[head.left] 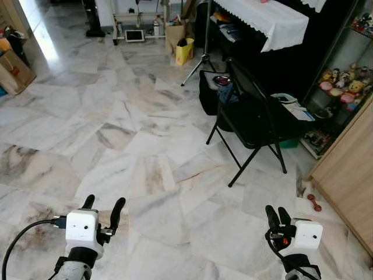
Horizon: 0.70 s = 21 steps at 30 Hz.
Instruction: Hang keys on a hook
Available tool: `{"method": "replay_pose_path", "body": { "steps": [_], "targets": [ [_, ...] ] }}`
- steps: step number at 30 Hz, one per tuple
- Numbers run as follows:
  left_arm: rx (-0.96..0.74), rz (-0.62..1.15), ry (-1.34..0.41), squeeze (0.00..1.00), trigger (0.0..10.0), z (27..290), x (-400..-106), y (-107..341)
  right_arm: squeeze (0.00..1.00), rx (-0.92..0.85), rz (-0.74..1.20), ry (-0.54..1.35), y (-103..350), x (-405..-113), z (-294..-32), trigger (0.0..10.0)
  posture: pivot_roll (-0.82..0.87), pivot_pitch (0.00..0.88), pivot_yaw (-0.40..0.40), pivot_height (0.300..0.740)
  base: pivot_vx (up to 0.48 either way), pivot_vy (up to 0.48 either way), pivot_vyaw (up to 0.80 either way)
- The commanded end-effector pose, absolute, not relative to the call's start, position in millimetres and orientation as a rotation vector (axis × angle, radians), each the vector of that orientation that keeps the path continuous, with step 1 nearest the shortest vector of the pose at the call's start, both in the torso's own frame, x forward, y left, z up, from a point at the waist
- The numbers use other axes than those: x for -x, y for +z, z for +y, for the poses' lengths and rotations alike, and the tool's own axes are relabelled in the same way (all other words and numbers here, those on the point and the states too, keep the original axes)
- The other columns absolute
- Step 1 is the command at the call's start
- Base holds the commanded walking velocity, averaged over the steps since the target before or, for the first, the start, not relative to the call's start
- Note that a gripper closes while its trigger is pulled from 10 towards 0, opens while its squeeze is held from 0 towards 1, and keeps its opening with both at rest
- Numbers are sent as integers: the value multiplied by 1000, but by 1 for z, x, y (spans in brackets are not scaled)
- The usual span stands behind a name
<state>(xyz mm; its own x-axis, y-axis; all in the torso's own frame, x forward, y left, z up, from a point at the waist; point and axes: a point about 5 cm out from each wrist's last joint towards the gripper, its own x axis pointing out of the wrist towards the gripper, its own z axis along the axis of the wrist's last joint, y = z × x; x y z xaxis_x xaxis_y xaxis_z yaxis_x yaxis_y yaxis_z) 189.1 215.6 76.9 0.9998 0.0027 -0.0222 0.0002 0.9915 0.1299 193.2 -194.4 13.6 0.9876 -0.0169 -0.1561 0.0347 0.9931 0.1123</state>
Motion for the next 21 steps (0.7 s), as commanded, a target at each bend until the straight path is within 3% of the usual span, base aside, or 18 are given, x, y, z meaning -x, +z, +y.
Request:
{"method": "replay_pose_path", "body": {
  "steps": [1, 8, 14, 17, 21],
  "targets": [
    [-102, 38, 16, 0, 10000, 216, -186, 77, 0, -131, 151, -30, 19, -195, -197, 10000, 61, 0, -38, 740, 0, 0, 0],
    [-6, 128, 117, 0, 10000, 235, -193, 57, 0, -171, 292, -66, -9, -200, -212, 10000, 58, 15, -42, 740, 0, 0, 0],
    [14, 241, 167, 0, 10000, 255, -203, 29, 0, -221, 549, -102, -50, -189, -219, 10000, 68, 11, -56, 740, 0, 0, 0],
    [36, 481, 224, 0, 10000, 269, -192, -15, 0, -183, 701, -90, -69, -175, -214, 10000, 66, 11, -49, 740, 0, 0, 0],
    [-29, 725, 181, 0, 10000, 261, -178, -51, 0, -120, 872, -89, -86, -154, -213, 10000, 70, 7, -49, 740, 0, 0, 0]
  ]
}}
